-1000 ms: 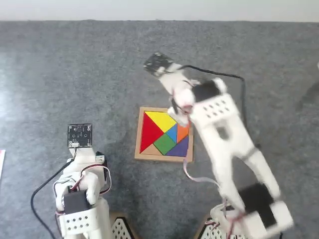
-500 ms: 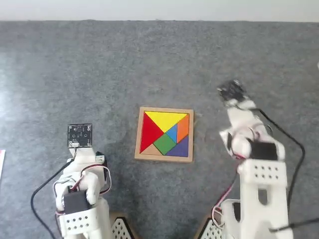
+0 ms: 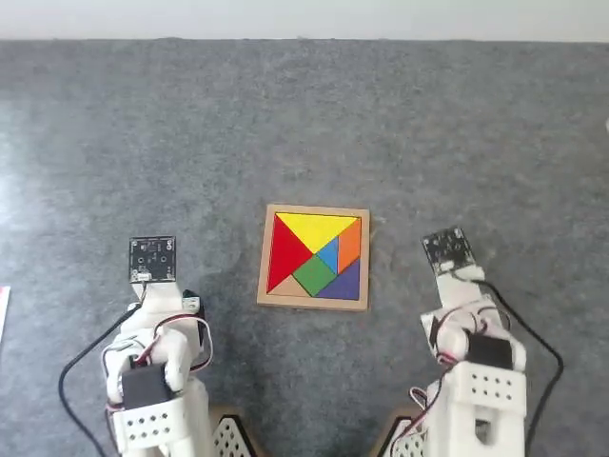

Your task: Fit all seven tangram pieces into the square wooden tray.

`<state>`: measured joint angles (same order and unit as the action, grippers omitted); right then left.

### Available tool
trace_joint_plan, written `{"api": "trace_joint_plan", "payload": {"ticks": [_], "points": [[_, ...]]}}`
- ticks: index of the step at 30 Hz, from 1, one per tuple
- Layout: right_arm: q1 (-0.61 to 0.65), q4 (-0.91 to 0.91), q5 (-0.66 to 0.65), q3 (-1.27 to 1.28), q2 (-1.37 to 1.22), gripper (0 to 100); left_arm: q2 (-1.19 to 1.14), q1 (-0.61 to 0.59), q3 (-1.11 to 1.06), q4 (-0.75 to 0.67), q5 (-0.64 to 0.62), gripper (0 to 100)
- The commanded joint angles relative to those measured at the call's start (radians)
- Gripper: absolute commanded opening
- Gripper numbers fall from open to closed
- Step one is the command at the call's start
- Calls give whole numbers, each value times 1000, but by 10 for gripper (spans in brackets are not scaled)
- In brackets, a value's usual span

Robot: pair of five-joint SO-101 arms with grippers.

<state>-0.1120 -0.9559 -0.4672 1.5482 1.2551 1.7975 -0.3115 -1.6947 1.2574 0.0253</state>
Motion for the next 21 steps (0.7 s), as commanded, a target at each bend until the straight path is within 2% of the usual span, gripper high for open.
{"api": "trace_joint_plan", "payload": {"ticks": [1,6,9,12,21], "points": [[-53,19,-11,37,157,35,18,2,12,3,2,82],[-117,-30,-14,143,421,34,18,2,12,3,2,82],[-154,-186,-14,137,547,35,18,2,12,3,2,82],[-159,-357,-14,137,559,35,18,2,12,3,2,82],[-159,-349,-14,137,545,34,18,2,12,3,2,82]]}}
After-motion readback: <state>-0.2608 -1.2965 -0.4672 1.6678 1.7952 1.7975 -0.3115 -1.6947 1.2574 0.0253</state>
